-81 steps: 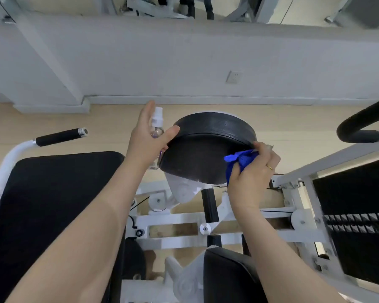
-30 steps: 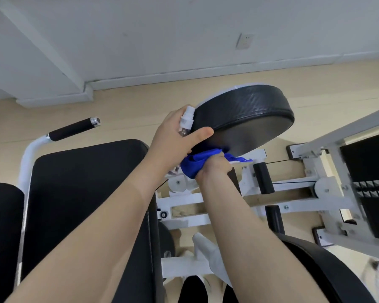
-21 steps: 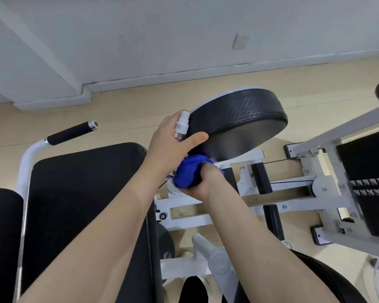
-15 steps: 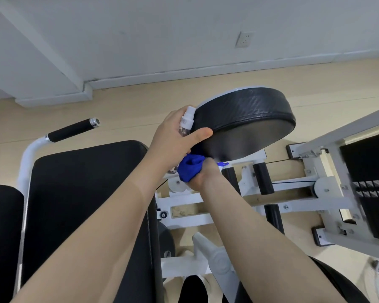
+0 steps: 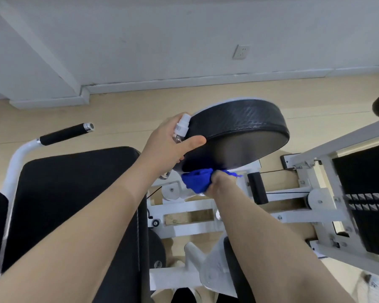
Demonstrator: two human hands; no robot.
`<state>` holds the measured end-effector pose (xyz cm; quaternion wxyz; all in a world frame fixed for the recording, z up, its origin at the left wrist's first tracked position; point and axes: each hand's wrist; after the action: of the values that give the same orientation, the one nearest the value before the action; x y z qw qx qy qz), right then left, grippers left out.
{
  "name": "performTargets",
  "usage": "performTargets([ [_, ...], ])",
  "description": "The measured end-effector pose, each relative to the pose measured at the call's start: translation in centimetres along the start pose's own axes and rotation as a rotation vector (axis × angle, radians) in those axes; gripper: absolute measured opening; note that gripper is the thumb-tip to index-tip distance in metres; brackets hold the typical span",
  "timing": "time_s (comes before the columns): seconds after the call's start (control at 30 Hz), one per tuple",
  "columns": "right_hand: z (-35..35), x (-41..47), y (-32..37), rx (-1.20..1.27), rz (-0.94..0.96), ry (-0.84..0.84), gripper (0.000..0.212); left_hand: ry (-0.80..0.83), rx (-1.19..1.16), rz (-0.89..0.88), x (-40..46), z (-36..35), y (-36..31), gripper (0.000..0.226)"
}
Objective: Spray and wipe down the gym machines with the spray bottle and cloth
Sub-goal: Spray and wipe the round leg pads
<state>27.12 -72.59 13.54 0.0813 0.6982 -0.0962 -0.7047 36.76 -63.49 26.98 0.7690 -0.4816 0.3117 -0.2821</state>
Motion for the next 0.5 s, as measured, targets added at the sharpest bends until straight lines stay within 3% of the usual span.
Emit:
performTargets([
  [0.07,-0.6,2.2,-0.4,-0.010,-0.070,-0.017,0.034,-0.021,0.004,-0.014,0.4,-0.2,1.1,0.022],
  [0.17,0.3,3.5,0.8,-0.002,0.043,0.022,0.040,-0.022,0.031,-0.017,0.7,-0.2,1.3,0.018],
  [0.27,2.3,3.1,4.3,0.063,0.150,-0.105,0.052,0.010,0.016,0.017,0.5,-0.1,0.8,0.015],
  [0.3,2.9,2.1,5.5,0.120,0.188,-0.099,0.037,0.008,0.005,0.027,0.3,-0.1,0.7,0.017],
  [0.37,3.9,-2.0,7.1,0.152,0.344,-0.058,0.043,-0.010,-0.018,0.030,0.0,-0.2,0.8,0.018],
  [0.4,4.1,-4.4,7.3,0.077,0.474,-0.082,0.019,-0.017,-0.027,0.032,-0.3,-0.3,0.8,0.019],
  [0.5,4.9,-9.5,8.1,-0.074,0.954,-0.179,0.026,-0.025,-0.056,0.037,-1.2,-0.2,0.5,0.031],
])
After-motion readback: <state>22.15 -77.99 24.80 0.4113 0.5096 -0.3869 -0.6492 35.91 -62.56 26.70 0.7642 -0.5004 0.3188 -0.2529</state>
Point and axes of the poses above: each hand's wrist, its own x-axis towards the middle knuckle, its own z-axis out of the back of the hand, y = z × x, and after that the axes turned 2 degrees about -y, right-handed
